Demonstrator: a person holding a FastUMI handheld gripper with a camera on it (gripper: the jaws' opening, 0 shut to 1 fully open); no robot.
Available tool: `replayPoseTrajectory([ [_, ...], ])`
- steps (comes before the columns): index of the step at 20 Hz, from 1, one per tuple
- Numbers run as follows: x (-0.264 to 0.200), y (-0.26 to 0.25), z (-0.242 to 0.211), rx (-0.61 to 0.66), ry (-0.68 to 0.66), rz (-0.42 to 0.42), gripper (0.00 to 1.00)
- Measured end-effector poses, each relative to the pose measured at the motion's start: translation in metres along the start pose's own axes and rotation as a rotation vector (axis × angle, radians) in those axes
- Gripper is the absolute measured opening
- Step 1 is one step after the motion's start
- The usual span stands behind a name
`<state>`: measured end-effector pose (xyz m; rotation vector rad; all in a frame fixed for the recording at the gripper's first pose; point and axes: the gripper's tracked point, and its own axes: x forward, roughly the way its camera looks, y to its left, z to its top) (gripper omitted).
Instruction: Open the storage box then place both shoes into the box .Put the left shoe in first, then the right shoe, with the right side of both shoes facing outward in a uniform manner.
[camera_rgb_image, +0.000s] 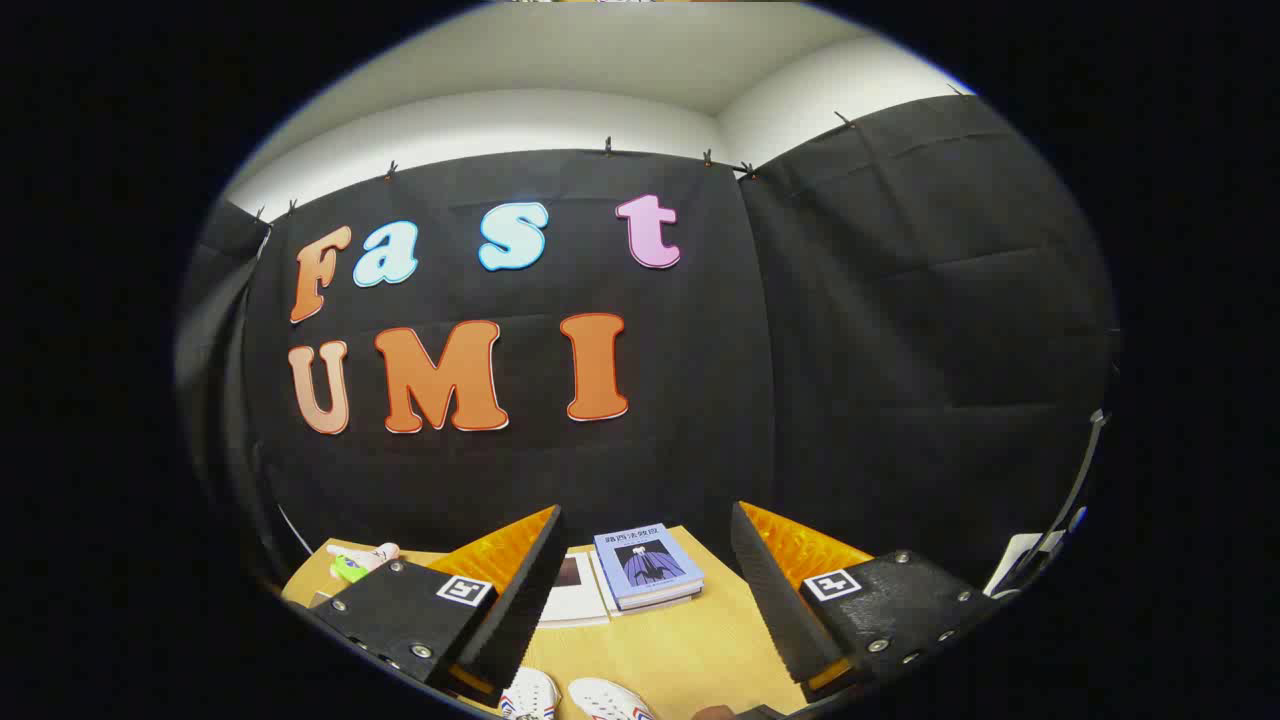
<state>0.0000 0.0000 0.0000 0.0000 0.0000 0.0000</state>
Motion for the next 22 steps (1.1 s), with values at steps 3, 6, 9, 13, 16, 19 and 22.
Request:
replayPoseTrajectory([
  [3,0.003,0.003,-0.001,-0.013,0.002,0.005,0.97],
  [6,0.004,0.006,-0.004,-0.019,0.011,0.011,0.97],
  [9,0.004,0.007,-0.006,-0.024,0.005,0.005,0.97],
  [13,0.005,0.008,-0.015,-0.059,0.028,-0.006,0.97],
  [16,0.004,0.008,-0.014,-0.049,0.025,-0.013,0.97],
  [19,0.002,0.013,-0.019,-0.047,0.037,-0.003,0.97],
  [22,0.0,0.023,-0.026,-0.073,0.049,0.017,0.97],
])
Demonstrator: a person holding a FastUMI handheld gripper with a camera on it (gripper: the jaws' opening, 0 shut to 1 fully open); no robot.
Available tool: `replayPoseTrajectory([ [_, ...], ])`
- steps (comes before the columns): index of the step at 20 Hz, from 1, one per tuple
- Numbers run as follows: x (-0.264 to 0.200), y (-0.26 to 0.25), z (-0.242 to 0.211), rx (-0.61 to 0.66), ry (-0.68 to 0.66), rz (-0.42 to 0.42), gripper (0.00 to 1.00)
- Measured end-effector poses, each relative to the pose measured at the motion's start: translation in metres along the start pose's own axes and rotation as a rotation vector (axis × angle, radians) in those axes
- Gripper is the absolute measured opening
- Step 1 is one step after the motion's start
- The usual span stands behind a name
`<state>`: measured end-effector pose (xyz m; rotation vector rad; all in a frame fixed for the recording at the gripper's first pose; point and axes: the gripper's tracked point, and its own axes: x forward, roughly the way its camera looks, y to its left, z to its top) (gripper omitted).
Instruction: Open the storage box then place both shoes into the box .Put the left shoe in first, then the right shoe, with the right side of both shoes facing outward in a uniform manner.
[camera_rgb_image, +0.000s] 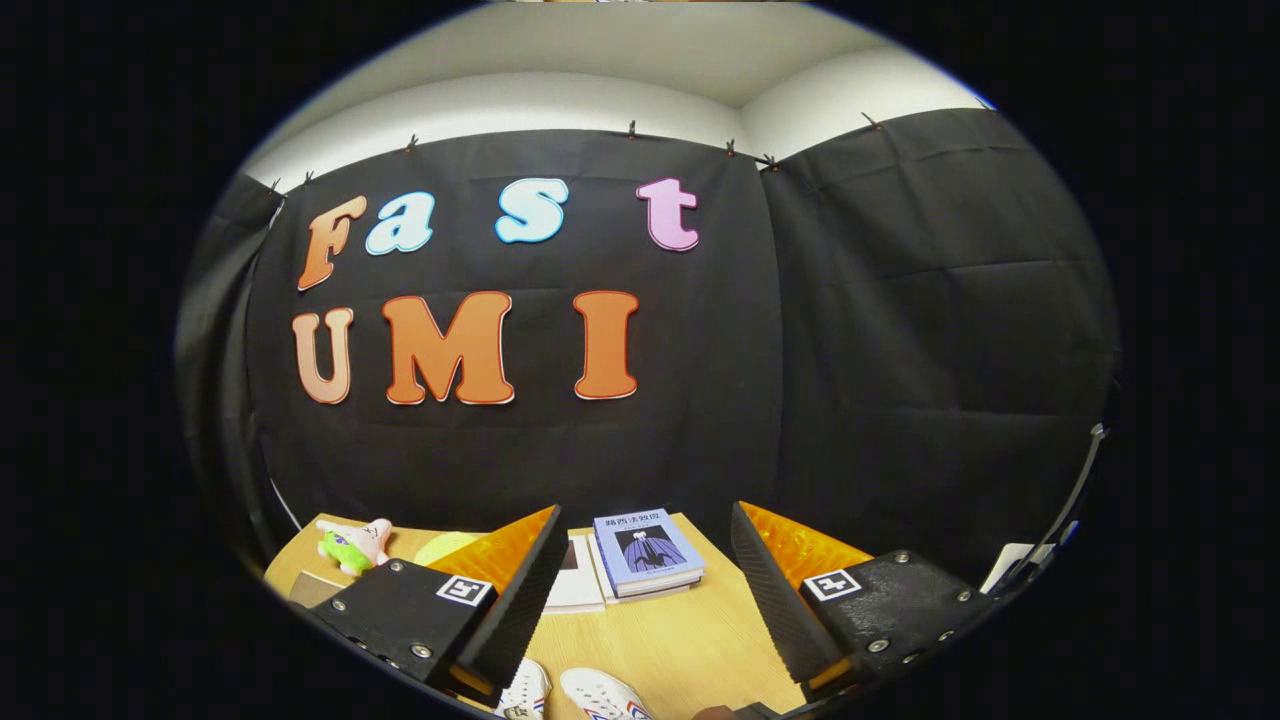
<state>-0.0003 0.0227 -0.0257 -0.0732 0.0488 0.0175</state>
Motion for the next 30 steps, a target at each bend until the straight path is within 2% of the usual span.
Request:
replayPoseTrajectory([
  [8,-0.003,0.042,-0.037,0.012,0.055,0.11,0.97],
  [15,-0.004,0.098,-0.112,0.2,0.248,0.311,0.98],
  [25,-0.032,0.191,-0.21,0.567,0.613,0.663,0.98],
  [30,-0.067,0.234,-0.237,0.71,0.804,0.888,0.98],
])
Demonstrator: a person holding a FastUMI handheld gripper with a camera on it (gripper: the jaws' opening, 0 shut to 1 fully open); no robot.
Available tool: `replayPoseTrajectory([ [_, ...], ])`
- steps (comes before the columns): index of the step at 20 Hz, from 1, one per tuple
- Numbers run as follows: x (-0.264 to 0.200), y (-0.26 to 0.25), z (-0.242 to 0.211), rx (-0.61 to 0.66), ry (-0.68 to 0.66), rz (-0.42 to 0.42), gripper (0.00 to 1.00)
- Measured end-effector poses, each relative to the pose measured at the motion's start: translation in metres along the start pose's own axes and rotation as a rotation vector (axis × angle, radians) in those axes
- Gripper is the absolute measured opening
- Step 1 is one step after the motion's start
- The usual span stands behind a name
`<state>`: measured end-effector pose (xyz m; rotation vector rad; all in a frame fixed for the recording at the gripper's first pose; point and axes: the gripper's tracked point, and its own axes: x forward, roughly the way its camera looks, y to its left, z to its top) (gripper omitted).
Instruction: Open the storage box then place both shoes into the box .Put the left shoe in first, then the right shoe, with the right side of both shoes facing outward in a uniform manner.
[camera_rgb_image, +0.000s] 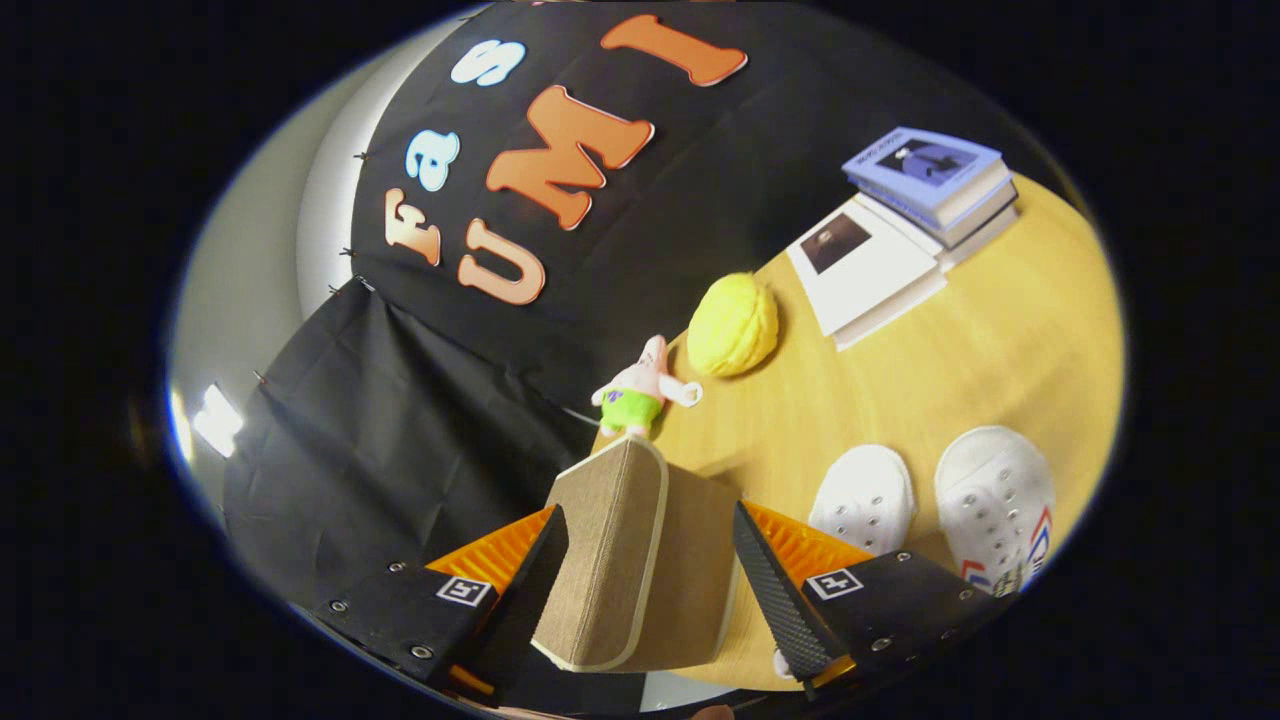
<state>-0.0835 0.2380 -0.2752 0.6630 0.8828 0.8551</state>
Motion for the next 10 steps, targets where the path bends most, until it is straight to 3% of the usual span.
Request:
replayPoseTrajectory([
  [2,0.012,0.004,-0.018,0.067,0.07,0.076,0.98],
  [10,0.041,0.017,-0.059,0.225,0.271,0.249,0.98],
])
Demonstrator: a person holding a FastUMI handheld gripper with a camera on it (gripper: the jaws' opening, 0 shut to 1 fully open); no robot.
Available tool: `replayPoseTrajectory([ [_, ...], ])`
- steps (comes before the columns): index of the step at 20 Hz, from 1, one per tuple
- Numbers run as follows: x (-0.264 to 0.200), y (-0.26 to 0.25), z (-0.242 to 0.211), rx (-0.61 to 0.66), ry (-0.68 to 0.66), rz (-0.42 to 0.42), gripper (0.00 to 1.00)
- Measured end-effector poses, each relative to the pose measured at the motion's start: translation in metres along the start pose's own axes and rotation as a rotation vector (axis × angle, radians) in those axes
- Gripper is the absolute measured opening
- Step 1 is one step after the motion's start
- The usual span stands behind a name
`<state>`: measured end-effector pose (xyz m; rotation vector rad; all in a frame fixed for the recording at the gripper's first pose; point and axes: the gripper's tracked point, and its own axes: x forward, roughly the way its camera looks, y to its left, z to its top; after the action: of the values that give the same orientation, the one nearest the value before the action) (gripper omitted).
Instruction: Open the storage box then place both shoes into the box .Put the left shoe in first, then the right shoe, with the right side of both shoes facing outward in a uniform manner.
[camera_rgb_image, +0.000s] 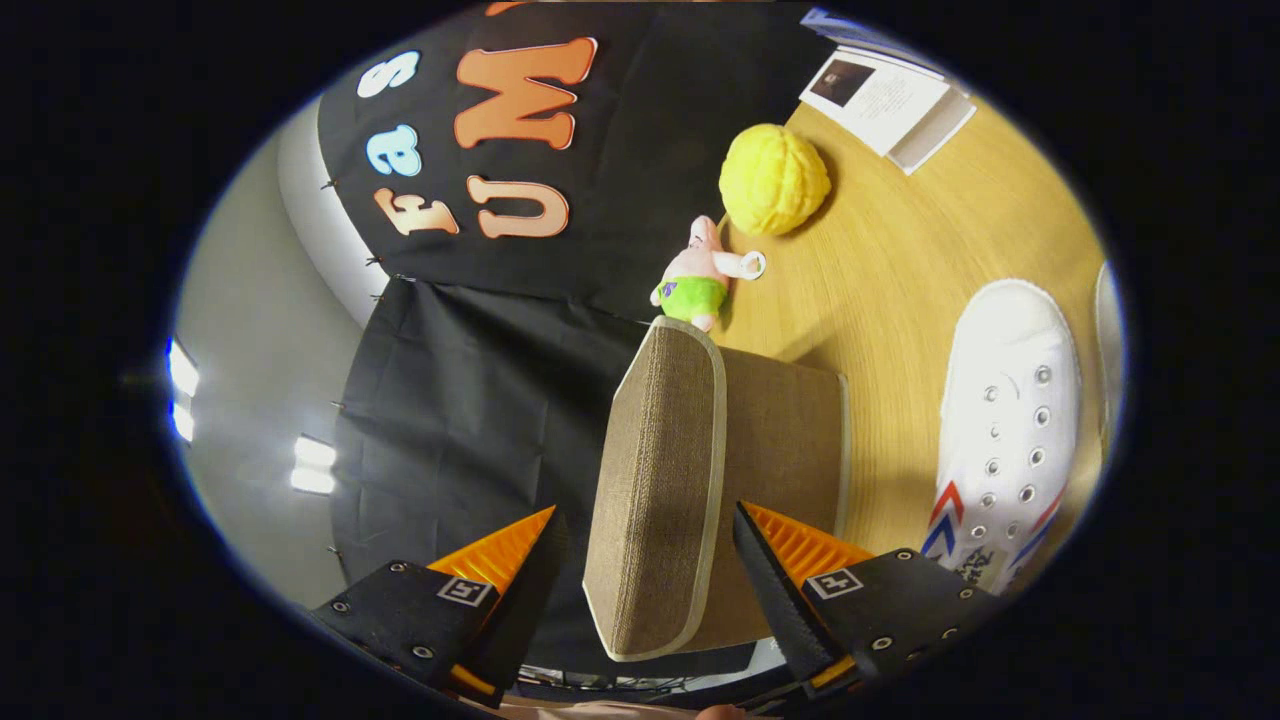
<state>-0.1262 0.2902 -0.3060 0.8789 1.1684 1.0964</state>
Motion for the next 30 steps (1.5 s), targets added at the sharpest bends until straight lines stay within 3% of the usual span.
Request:
replayPoseTrajectory([
  [6,0.011,-0.003,-0.014,0.04,0.071,0.053,0.98],
  [12,0.018,-0.008,-0.024,0.045,0.094,0.042,0.98],
  [18,0.006,0.018,-0.025,0.038,0.086,0.109,0.94],
  [26,-0.012,0.07,-0.003,0.03,-0.06,0.177,0.64],
  [30,-0.01,0.084,0.006,-0.044,-0.169,0.095,0.38],
])
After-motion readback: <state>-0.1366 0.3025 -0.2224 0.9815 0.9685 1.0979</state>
